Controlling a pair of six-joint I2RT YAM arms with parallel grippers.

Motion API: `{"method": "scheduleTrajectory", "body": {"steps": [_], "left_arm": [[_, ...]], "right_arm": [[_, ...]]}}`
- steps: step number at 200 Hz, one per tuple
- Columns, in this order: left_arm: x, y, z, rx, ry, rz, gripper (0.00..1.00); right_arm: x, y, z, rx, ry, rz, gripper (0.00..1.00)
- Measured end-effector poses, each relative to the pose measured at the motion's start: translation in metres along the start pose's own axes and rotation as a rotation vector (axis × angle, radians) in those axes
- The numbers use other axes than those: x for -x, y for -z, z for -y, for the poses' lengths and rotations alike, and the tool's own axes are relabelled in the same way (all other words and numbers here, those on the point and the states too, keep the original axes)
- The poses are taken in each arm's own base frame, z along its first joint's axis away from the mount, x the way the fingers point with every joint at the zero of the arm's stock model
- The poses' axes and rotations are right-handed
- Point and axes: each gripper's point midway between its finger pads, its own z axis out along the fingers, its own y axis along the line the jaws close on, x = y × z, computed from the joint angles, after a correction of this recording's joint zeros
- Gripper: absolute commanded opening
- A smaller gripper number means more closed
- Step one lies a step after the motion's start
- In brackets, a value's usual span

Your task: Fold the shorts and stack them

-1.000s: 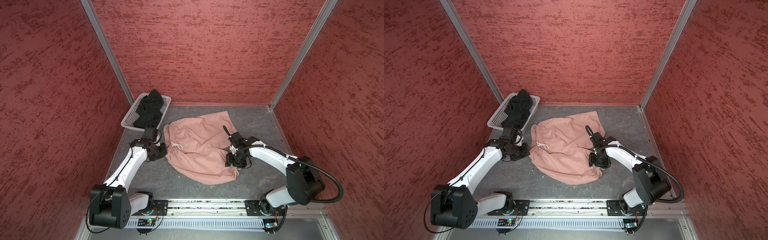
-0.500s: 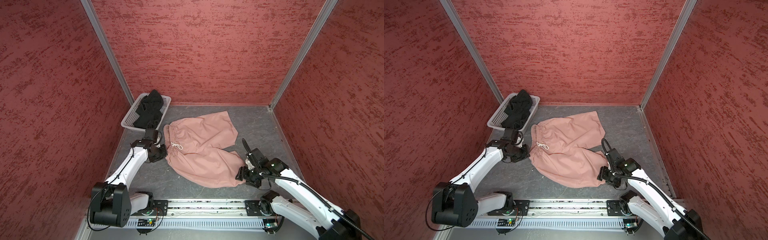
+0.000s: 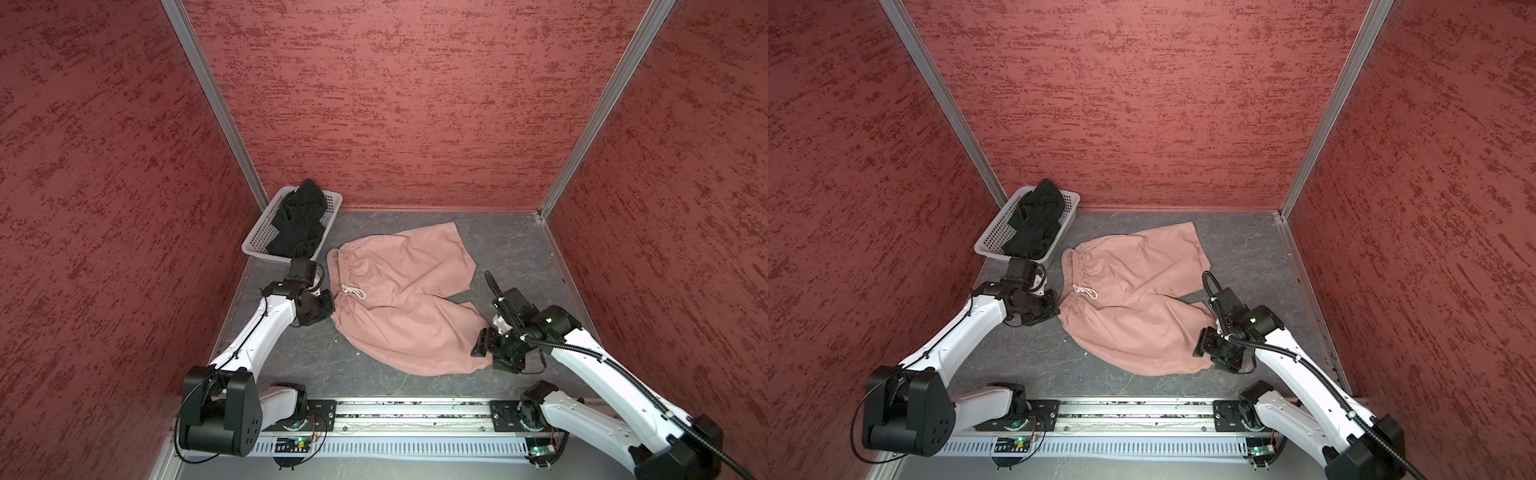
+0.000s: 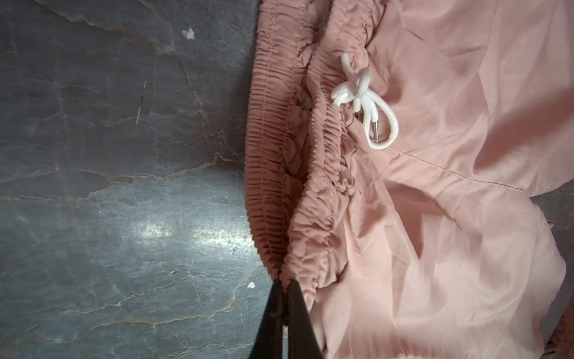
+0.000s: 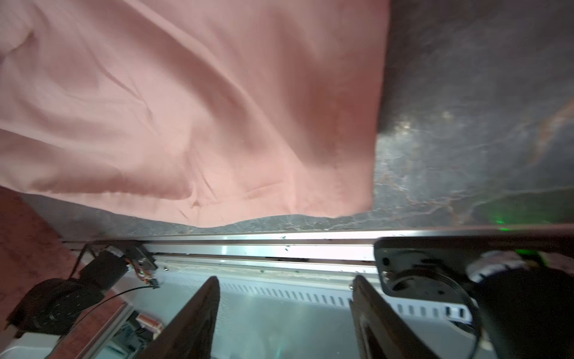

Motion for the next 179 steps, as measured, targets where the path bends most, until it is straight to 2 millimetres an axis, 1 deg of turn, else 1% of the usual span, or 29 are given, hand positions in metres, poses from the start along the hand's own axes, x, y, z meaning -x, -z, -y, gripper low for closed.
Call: {"method": "scheduleTrajectory", "body": {"steps": [21,41,63,83,109,146,169,179], "left_arm": [[-0.001,-0.001,-0.001,0.001,0.002,-0.002,0.00],[-0.001,-0.001,-0.001,0.001,0.003,-0.001,0.00],[-0.001,-0.001,-0.001,0.001,0.003,-0.001,0.00],[-0.001,-0.001,-0.001,0.001,0.003,0.000,0.00],[0.000,0.001,-0.001,0.001,0.002,0.007,0.00],[0.002,0.005,0.001,-0.008,-0.003,0.025,0.00],[0.002,0.007,0.001,-0.009,-0.004,0.032,0.00],[0.002,0.008,0.001,-0.006,-0.005,0.036,0.00]], "right_arm": [[-0.012,-0.016,0.007,0.019,-0.051,-0.065,0.68],[-0.020,-0.025,0.012,0.007,-0.075,-0.116,0.69],[-0.021,-0.036,0.018,-0.010,-0.086,-0.132,0.68],[-0.019,-0.050,0.028,-0.027,-0.113,-0.132,0.67],[-0.010,-0.063,0.038,-0.032,-0.152,-0.073,0.59],[0.014,-0.072,0.034,0.036,-0.180,0.061,0.45],[0.025,-0.071,0.031,0.060,-0.198,0.123,0.31],[0.029,-0.069,0.032,0.061,-0.202,0.148,0.20]]}}
